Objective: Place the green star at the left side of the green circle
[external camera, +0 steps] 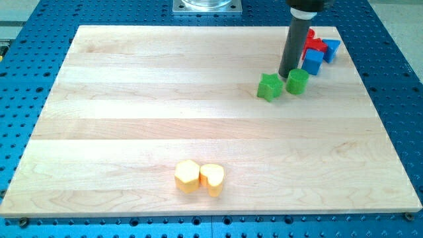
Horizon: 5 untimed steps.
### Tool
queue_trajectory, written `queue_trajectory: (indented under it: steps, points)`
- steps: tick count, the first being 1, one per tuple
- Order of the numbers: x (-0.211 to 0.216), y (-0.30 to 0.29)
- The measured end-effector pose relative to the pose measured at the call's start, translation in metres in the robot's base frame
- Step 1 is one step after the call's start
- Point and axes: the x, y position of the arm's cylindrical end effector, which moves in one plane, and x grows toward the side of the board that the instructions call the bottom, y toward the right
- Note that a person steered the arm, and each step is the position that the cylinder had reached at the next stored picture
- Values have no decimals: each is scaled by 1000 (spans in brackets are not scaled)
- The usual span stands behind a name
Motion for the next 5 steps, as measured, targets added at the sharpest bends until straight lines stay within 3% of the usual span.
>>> queue_trajectory:
  steps: [2,4,5]
  points:
    - [22,0]
    - [-22,-20]
    - [-15,-48]
